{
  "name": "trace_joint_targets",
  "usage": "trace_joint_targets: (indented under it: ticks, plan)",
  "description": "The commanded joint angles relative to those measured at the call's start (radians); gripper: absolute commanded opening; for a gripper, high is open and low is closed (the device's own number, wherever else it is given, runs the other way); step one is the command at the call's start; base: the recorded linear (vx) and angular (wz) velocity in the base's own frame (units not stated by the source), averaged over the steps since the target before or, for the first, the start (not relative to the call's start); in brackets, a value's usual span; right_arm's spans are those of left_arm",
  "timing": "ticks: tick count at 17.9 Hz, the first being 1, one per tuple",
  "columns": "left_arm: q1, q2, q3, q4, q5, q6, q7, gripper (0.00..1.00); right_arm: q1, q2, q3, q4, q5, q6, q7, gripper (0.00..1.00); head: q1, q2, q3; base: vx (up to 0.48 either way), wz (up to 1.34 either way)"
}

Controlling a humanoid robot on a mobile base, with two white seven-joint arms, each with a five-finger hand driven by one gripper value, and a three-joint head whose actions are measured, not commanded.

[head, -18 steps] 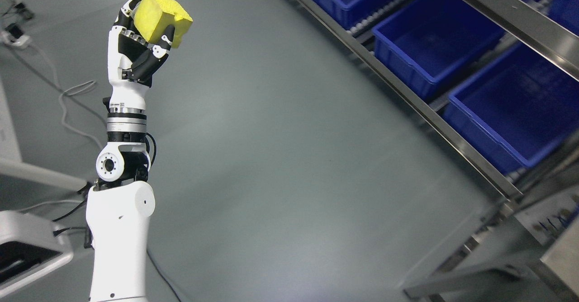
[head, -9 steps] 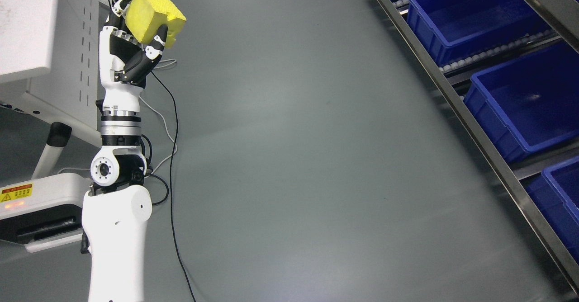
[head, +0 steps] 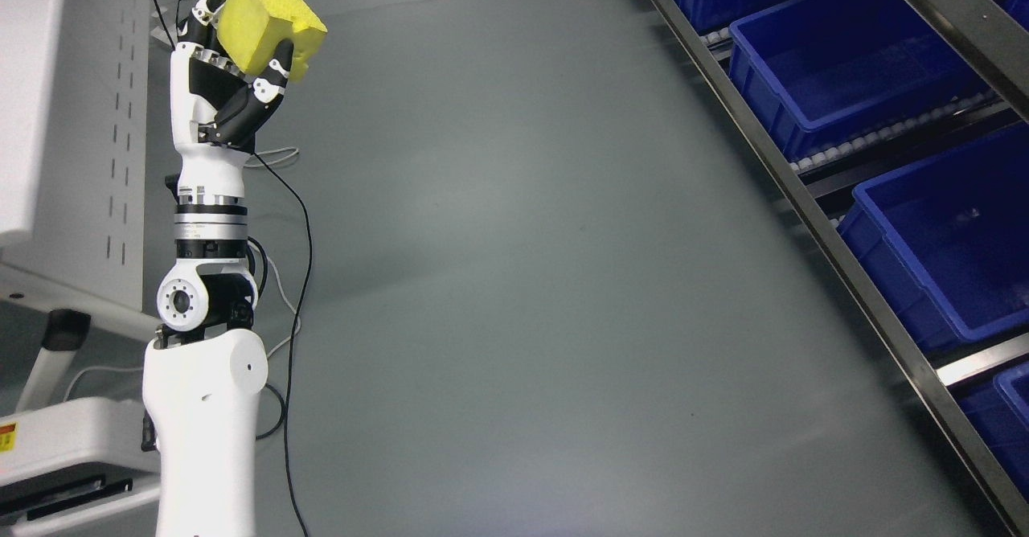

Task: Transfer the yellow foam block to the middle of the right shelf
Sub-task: 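Hold the cube raised in the left hand while turning toward the bin shelf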

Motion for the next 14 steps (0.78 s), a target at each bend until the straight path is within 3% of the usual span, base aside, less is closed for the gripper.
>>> trace_joint_targets:
  ticks: [1,14]
  plan:
    - [0.000,0.017,0.001,-0.013,-0.001,0.007,0.001,0.45,0.002,-0.017,0.000,-0.017,0.003,0.001,0.001,1.00,0.0000,0.000,0.000,0.362,-0.16]
    - [-0.002,0.017,-0.012,-0.014,-0.001,0.010,-0.001,0.45,0.002,-0.017,0.000,-0.017,0.003,0.001,0.001,1.00,0.0000,0.000,0.000,0.419,-0.22]
